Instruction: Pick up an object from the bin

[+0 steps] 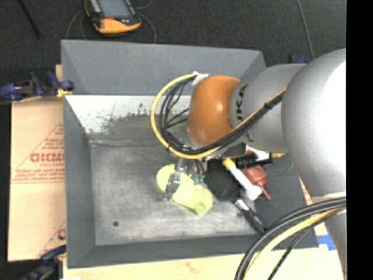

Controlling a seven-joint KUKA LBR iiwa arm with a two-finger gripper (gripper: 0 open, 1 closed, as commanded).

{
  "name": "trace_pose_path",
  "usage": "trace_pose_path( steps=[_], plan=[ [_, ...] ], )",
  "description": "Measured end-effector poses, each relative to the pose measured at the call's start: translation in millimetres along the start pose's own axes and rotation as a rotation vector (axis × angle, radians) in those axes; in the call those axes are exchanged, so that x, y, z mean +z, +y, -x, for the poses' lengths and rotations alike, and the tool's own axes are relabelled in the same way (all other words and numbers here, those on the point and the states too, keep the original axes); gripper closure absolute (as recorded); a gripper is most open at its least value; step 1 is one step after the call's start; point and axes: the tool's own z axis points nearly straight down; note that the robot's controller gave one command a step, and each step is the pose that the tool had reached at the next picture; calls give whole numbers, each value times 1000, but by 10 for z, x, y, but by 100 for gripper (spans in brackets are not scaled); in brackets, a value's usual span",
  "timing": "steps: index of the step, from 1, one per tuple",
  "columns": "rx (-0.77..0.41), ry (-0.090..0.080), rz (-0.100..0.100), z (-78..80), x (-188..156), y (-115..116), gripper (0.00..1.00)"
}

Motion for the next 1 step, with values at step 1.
trace_pose_path(
  steps=[1],
  plan=[
    [-88, -1, 2, -121, -51, -24, 0]
  ],
)
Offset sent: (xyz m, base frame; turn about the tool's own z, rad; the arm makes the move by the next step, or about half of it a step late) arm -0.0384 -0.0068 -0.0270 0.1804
